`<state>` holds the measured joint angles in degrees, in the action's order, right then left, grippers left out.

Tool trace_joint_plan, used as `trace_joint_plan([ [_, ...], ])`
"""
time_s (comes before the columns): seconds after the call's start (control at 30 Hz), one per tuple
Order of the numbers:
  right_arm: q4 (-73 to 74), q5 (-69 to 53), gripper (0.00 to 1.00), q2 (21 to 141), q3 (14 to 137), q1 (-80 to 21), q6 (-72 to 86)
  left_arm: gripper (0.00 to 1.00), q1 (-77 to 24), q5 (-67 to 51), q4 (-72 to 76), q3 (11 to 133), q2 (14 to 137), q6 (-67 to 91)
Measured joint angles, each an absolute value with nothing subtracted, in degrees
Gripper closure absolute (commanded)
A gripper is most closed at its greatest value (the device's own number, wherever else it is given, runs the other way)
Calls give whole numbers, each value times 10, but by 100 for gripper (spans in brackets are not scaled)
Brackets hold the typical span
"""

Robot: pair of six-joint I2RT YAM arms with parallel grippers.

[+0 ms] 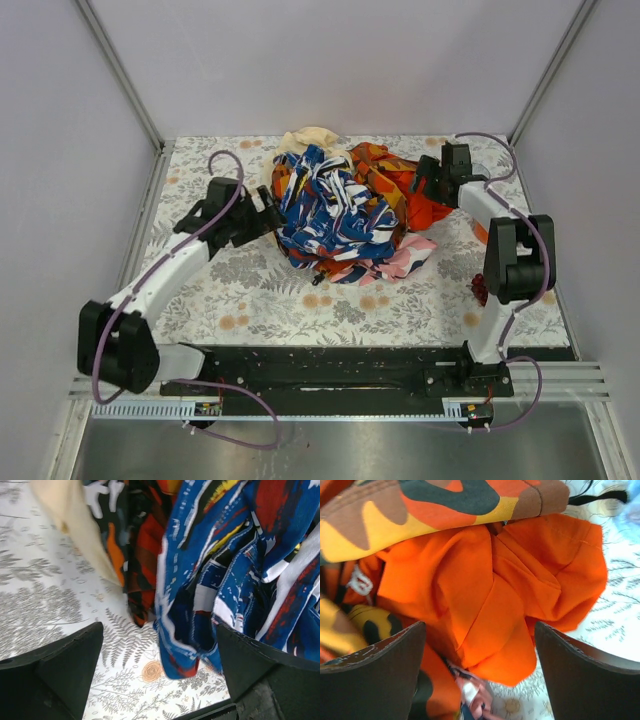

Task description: Pick out a specific cloth from the pile

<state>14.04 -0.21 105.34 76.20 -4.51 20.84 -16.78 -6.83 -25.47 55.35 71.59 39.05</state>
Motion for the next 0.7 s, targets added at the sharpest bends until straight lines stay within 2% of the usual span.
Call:
trace_joint_plan([
  [0.1, 127, -8, 21, 1102, 773, -45, 208, 1, -196, -78, -237, 584, 783, 389],
  [0.27, 116, -26, 64, 1149, 784, -45, 211, 1, -223, -89, -212, 651, 875, 384],
  [0.47, 109, -41, 100, 1147, 784, -46, 206, 1, -231, -95, -199, 717, 968, 377],
  [0.7, 132, -43, 100, 1096, 784, -49, 179, 2, -248, -96, -223, 795, 1072, 368],
])
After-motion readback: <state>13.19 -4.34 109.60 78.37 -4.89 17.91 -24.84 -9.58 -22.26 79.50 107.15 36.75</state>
